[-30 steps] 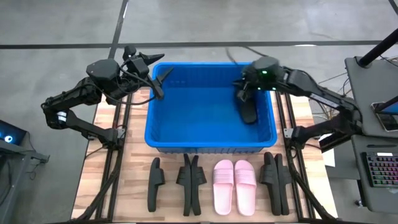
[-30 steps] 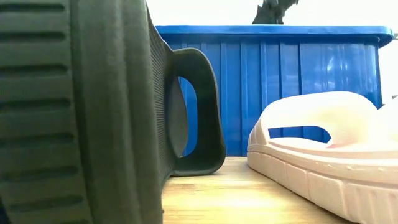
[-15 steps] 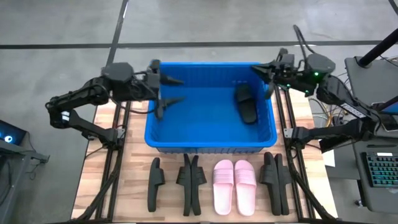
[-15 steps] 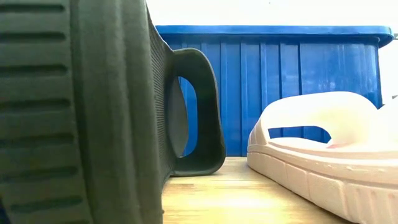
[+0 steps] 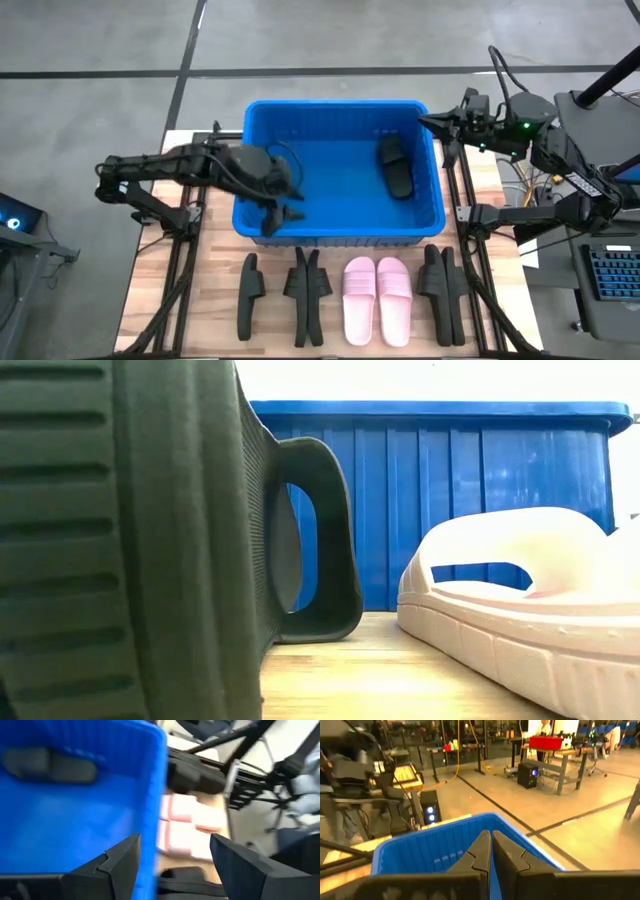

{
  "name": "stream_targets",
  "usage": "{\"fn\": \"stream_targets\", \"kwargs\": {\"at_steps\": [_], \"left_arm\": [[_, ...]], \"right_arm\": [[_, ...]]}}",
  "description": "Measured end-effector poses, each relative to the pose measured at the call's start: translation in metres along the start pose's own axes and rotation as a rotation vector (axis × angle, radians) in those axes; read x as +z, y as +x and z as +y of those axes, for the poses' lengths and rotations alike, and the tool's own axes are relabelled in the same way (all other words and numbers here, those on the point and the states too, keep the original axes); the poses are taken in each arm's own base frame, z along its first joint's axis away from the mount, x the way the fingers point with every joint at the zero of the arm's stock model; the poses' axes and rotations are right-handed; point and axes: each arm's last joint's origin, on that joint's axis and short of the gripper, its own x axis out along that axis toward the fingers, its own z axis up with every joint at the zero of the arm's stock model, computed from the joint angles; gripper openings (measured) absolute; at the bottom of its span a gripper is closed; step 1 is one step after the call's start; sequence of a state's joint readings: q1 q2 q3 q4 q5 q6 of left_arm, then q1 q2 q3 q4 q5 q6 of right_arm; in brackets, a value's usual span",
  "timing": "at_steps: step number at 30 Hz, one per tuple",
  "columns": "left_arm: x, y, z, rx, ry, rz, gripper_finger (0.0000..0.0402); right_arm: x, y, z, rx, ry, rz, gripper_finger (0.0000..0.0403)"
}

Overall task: Pick and place slides into bin
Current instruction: Put the black slide into the blue bin

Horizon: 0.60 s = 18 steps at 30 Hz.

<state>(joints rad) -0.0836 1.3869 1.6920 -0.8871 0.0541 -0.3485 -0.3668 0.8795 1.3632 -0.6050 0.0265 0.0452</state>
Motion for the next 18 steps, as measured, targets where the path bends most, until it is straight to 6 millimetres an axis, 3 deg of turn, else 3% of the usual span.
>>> {"fn": "stream_targets", "kwargs": {"at_steps": [6,14,18], "left_arm": [[-0.023,0.021,-0.030,-0.028,-0.122,0.173,0.0224],[-0.070,0.054,-0.067,0.084,-0.233,0.484,0.0224],[-0.089,0.065,-0.086,0.132,-0.263,0.559,0.0224]], "right_arm": [[-0.006,-0.001,0.000,-0.003,0.005,0.065,0.0009],[-0.013,-0.001,-0.001,-0.006,-0.004,0.133,0.0009],[-0.014,-0.001,-0.001,-0.007,-0.006,0.149,0.0009]]}}
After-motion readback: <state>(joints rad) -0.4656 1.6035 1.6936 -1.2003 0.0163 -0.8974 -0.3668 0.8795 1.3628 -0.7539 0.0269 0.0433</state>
